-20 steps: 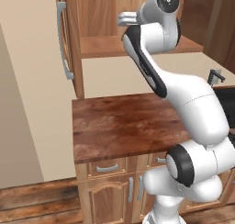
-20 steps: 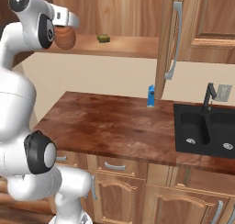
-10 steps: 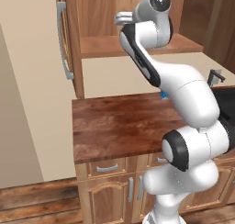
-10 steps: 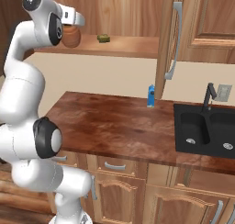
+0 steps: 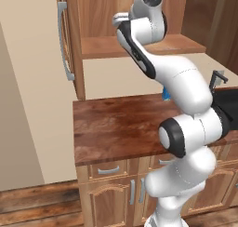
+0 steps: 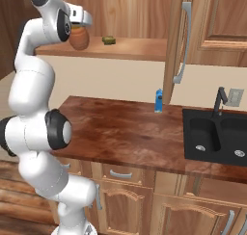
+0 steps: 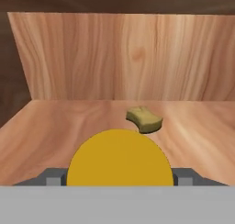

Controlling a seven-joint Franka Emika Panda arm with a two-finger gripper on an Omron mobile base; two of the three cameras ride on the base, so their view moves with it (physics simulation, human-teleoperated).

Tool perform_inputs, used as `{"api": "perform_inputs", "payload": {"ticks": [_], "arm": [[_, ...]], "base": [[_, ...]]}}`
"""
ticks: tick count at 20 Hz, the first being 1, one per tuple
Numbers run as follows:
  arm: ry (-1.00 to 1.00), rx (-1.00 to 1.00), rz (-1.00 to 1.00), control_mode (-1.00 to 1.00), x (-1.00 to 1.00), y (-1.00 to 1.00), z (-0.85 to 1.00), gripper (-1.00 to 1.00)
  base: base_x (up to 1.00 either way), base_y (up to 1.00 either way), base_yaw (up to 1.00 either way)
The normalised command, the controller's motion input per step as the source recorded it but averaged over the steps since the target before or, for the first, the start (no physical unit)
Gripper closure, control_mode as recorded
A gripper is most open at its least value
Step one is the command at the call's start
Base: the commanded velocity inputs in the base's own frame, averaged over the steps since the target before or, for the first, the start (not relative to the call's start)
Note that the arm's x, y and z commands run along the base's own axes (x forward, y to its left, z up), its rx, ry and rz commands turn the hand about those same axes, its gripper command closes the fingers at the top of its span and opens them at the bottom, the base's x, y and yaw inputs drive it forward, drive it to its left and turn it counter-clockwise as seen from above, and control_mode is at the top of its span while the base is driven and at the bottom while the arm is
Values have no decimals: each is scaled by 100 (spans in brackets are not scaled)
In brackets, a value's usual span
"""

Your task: Pick the cereal and honey bottle from the counter and place them in the cabinets closest to them.

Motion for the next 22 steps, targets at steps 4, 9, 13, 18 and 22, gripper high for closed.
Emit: {"api": "perform_inputs", "payload": {"ticks": [4, 9, 13, 18, 22], "arm": [[6, -9, 0, -100, 35, 5, -9, 100], [4, -8, 0, -100, 37, 4, -10, 100], [2, -5, 0, -100, 40, 2, -7, 100], [0, 0, 0, -100, 39, 0, -1, 100], [0, 0, 0, -100, 23, 0, 0, 100]], "base": [[0, 0, 0], [0, 0, 0], [0, 0, 0], [0, 0, 0], [0, 0, 0]]}}
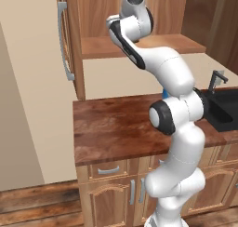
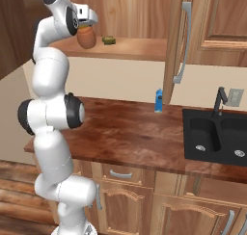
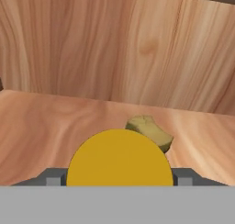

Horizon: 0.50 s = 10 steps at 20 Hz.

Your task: Pick the cereal and honey bottle from the counter and place them in the cabinets closest to them.

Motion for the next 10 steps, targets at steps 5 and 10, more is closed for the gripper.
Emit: {"api": "perform_inputs", "payload": {"ticks": [5, 10], "arm": [[0, 4, 0, -100, 17, 0, 0, 100], [0, 4, 0, -100, 19, 0, -1, 100]], "base": [[0, 0, 0], [0, 0, 0]]}}
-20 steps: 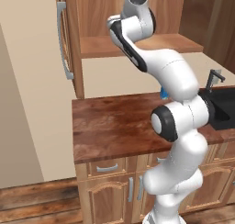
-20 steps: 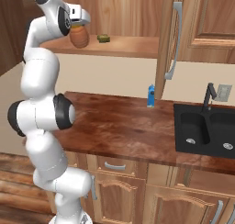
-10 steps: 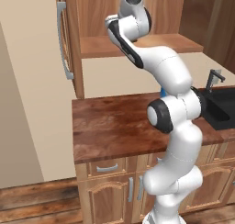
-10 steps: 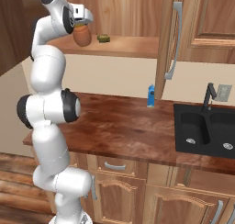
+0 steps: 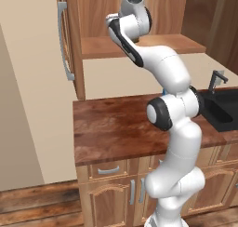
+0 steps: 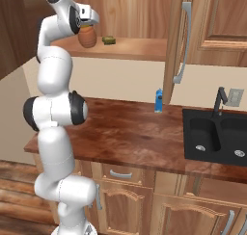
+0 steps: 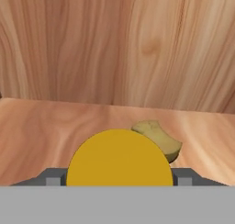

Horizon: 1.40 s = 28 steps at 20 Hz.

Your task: Pick the cereal and honey bottle from the counter and place them in the cabinets closest to them.

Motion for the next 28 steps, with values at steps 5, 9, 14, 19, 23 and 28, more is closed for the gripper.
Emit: {"api": "perform_inputs", "payload": {"ticks": [5, 9, 14, 19, 23, 28], "arm": [[-2, 1, 0, -100, 8, 0, -17, 100], [-4, 0, 0, -100, 9, 0, -18, 100], [-6, 1, 0, -100, 12, 0, -19, 100], [-5, 0, 0, -100, 15, 0, -12, -100], [0, 0, 0, -100, 1, 0, 0, -100], [0, 5, 0, -100, -14, 0, 13, -100]], "base": [[0, 0, 0], [0, 0, 0], [0, 0, 0], [0, 0, 0], [0, 0, 0], [0, 0, 0]]}}
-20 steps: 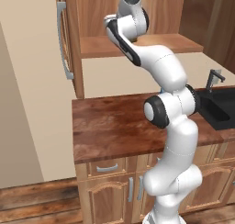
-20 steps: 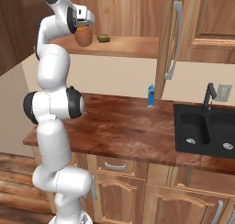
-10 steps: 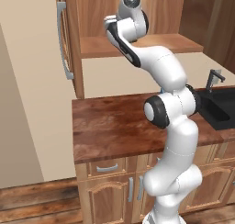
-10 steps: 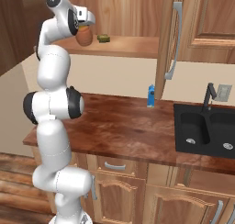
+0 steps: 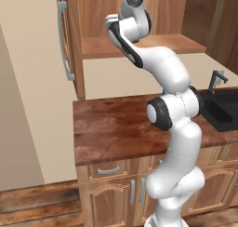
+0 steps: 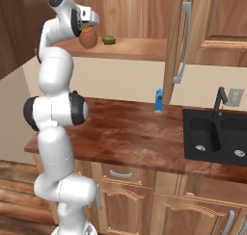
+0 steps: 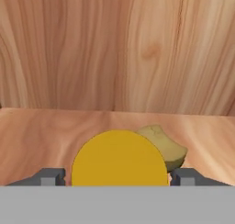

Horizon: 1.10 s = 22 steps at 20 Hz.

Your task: Pick the cereal and honey bottle from the counter and place them in the cabinets closest to them.

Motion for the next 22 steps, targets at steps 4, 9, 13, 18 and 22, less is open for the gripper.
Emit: {"api": "perform_inputs", "payload": {"ticks": [4, 9, 13, 18, 22], "arm": [[0, 6, 0, -100, -39, 0, 33, -100], [-1, 2, 0, -100, -72, 0, 18, -100], [-7, 0, 0, -100, -100, 0, -6, -100], [-4, -2, 0, -100, -100, 0, -48, -100], [-4, -3, 0, -100, -100, 0, -57, -100]], "base": [[0, 0, 0], [0, 0, 0], [0, 0, 0], [0, 0, 0], [0, 0, 0]]}}
